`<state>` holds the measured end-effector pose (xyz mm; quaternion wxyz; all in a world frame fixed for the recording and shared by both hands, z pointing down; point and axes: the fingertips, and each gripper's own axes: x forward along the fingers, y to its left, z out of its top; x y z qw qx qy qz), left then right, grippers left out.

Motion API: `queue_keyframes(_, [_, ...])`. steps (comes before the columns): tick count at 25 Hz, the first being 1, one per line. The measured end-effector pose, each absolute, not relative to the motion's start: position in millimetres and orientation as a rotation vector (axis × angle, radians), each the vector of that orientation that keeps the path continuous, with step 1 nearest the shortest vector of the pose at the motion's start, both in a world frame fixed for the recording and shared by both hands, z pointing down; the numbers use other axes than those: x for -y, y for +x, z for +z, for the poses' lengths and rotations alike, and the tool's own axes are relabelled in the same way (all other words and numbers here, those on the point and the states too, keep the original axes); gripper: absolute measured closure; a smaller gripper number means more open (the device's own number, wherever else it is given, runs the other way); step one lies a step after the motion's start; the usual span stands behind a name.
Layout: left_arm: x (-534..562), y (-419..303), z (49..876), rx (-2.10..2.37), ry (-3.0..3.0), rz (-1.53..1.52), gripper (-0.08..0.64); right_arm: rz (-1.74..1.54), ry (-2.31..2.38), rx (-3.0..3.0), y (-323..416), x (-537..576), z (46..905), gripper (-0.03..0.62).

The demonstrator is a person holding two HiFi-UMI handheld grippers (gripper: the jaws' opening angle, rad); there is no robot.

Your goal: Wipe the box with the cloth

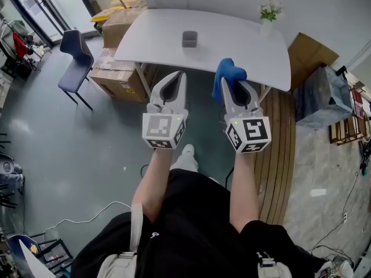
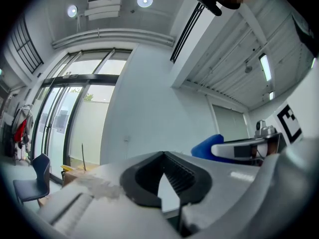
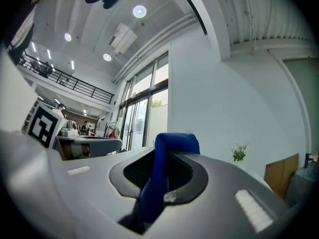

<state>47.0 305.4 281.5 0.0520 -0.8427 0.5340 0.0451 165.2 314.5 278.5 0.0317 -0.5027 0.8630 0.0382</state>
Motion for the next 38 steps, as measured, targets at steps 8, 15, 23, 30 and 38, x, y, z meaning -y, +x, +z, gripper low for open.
queue_keyframes(8, [-248.7, 45.6, 287.3, -1.602, -2.57, 0.148, 0.56, 0.151, -1.555, -2.649, 169.8, -260.1, 276.4, 0.537])
queue_keyframes(15, [-170.2, 32.7, 308.4, -1.628, -2.59, 0.128, 0.56, 0.141, -1.572, -2.641, 175.3, -188.2, 286.0, 0.536])
queue_keyframes(23, [-79.4, 18.1, 334.1, -1.631, -2.634, 0.034, 0.56, 0.021, -1.566, -2.628, 161.9, -94.1, 310.9, 0.537])
queue_keyframes(30, [-10.4, 6.6, 366.9, -1.525, -2.727, -0.087, 0.56, -0.087, -1.596, -2.626, 139.7, -18.5, 337.1, 0.535])
queue_keyframes(38, [75.2, 23.9, 391.1, -1.337, -2.823, -0.156, 0.56, -0.076, -1.671, -2.658, 131.1, 62.1, 345.2, 0.535])
